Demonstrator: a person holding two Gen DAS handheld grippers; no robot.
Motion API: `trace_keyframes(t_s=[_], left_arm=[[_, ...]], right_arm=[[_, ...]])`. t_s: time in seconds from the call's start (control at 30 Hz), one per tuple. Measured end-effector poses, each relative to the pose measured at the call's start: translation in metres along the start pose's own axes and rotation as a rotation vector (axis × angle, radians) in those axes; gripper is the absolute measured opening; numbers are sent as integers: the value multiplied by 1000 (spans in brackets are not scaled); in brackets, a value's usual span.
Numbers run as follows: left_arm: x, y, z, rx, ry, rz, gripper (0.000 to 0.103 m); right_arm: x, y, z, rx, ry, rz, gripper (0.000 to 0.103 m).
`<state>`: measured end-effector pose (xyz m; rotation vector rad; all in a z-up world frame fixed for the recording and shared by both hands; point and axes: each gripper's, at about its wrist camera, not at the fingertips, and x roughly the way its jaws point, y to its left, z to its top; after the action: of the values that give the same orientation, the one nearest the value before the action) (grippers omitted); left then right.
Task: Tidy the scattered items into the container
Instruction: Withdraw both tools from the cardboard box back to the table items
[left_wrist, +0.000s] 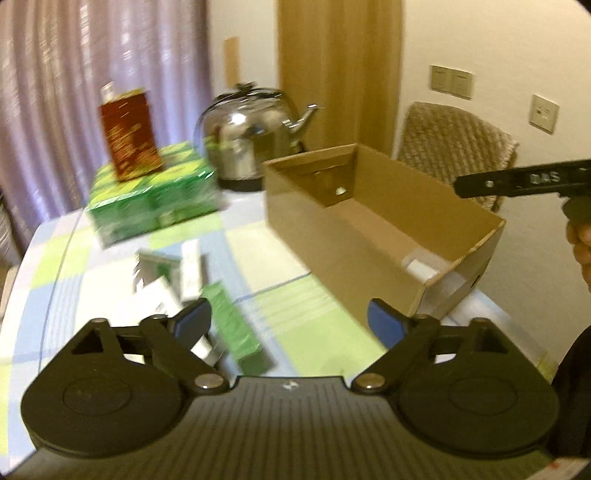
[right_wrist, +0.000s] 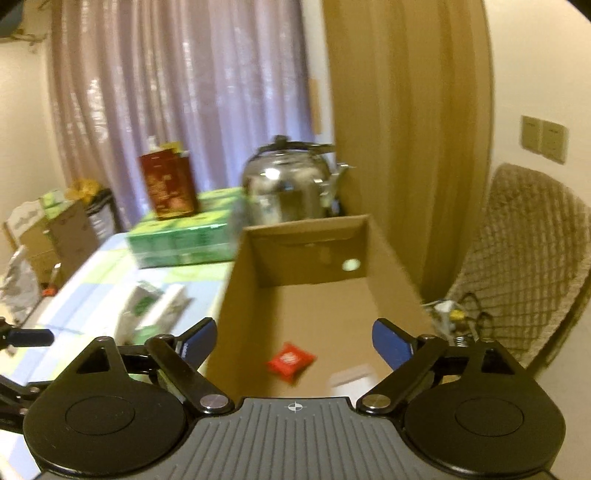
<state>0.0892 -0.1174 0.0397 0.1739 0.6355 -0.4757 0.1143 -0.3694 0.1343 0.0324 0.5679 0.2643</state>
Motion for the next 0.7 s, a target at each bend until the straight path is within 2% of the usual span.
trace_keyframes(t_s=[0.23, 0.4, 0.7], left_arm=[[-37, 33, -40, -93, 29, 105, 102], [-52, 55, -64, -129, 58, 185, 102], [-63, 81, -80, -191, 70, 234, 102]], right_arm=[[-9, 56, -28, -30, 37, 100, 98], [-5, 88, -48, -48, 83, 160, 100], [9, 122, -69, -103, 142, 193, 100]])
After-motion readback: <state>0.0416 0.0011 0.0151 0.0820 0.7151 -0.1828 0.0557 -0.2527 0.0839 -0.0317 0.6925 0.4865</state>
